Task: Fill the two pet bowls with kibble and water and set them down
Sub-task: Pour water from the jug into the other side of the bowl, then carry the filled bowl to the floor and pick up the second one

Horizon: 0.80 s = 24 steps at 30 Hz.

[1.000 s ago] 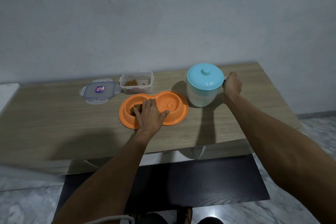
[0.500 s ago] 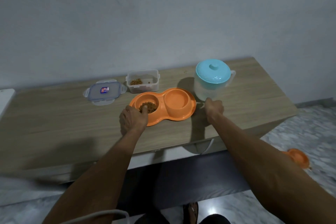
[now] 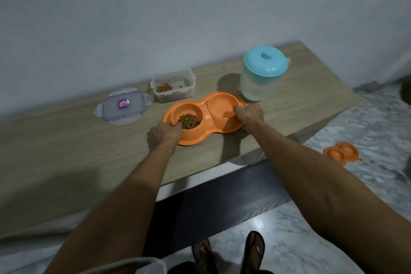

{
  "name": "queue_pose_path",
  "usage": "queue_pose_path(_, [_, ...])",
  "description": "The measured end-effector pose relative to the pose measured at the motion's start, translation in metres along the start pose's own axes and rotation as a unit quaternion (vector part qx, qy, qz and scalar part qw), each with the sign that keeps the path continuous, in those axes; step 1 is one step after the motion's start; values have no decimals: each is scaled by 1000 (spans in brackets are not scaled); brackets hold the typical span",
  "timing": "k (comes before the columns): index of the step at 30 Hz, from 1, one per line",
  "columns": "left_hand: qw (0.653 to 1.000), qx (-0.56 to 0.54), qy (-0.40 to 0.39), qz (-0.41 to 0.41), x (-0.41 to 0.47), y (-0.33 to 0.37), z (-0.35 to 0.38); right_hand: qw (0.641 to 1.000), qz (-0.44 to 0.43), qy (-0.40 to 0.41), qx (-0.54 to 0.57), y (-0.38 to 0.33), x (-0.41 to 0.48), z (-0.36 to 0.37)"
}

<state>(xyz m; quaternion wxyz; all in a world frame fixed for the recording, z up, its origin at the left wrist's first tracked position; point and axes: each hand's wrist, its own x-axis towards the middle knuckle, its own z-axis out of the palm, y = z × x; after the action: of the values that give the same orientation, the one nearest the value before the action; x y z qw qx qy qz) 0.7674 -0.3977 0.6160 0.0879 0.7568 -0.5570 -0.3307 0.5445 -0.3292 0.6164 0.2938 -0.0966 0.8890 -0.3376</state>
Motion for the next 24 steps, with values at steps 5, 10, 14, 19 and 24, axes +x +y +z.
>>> queue_pose_path(5, [1000, -23, -11, -11, -15, -7, 7, 1000, 5, 6, 10, 25, -14, -18])
queue_pose_path(10, [999, -48, -5, -7, -53, 1, 20, 999, 1, 19, 37, 53, -26, -57])
queue_pose_path(14, [994, -104, -18, 7, -111, 19, 34, 997, -6, 27, 75, 82, -29, -106])
queue_pose_path(19, [993, -106, -17, 51, -184, 42, 76, 992, -3, 40, 116, 130, -27, -192])
queue_pose_path(24, [988, -123, -35, 86, -268, 77, 134, 991, 1, 51, 120, 187, -8, -291])
